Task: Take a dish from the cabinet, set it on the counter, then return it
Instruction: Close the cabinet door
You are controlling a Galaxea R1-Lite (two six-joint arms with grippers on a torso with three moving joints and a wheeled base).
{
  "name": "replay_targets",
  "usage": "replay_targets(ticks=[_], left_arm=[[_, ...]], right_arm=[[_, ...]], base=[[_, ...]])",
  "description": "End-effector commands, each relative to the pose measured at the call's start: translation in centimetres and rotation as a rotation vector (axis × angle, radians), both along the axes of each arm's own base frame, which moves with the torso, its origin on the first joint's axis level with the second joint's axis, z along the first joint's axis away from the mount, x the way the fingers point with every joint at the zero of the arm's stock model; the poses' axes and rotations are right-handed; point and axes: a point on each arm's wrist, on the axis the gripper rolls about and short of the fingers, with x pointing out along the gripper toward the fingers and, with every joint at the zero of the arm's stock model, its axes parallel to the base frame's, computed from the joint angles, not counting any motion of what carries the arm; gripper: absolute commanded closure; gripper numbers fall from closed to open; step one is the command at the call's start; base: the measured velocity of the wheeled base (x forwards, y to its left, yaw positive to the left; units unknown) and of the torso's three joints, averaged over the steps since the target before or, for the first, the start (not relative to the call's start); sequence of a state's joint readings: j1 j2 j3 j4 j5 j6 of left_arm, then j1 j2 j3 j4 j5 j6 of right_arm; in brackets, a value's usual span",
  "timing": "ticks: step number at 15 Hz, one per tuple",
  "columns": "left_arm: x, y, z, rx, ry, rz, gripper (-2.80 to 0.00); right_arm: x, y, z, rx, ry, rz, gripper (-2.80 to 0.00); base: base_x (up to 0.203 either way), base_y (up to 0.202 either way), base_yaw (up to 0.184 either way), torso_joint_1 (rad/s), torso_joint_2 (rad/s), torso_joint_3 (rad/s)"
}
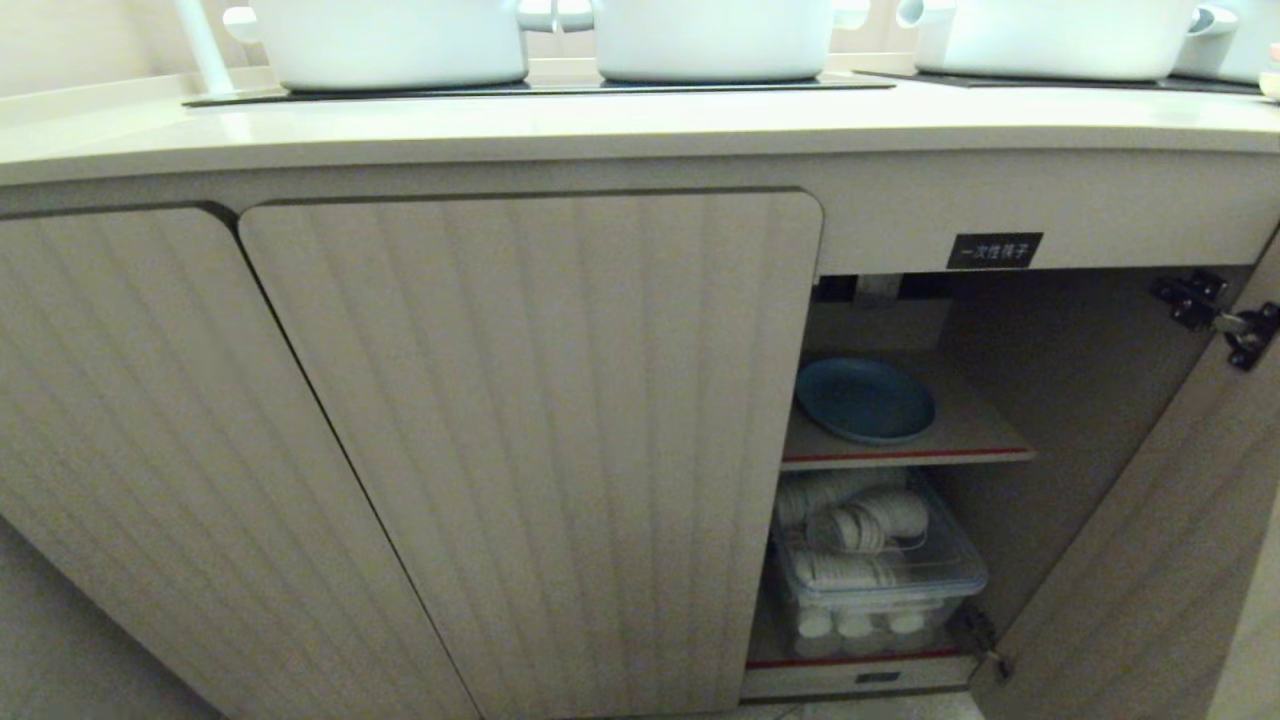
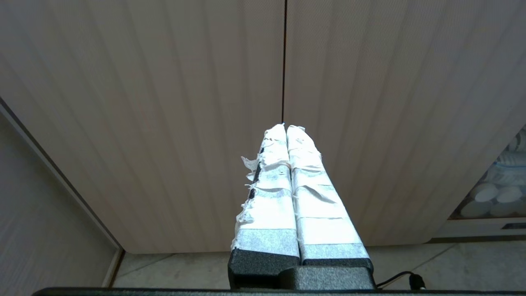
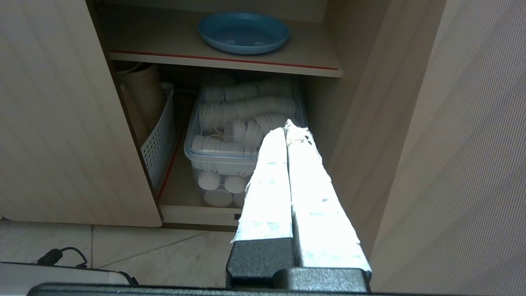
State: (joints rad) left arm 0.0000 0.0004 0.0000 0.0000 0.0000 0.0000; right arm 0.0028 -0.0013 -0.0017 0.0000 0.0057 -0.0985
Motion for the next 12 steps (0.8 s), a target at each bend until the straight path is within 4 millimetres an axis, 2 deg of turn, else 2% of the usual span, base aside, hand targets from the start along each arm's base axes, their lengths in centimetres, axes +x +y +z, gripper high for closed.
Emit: replay_targets(ticks=[1,12], left_arm=[[0.0,0.0,0.0,0.0,0.0,0.0,0.0],[0.0,0.0,0.0,0.0,0.0,0.0,0.0]], right_arm=[[0.01,0.0,0.0,-0.001,0.001,0.001,0.0],[0.01,0.0,0.0,0.013,0.002,-0.001,0.0]], base=[[0.0,0.0,0.0,0.0,0.0,0.0],[0.0,0.0,0.0,0.0,0.0,0.0]])
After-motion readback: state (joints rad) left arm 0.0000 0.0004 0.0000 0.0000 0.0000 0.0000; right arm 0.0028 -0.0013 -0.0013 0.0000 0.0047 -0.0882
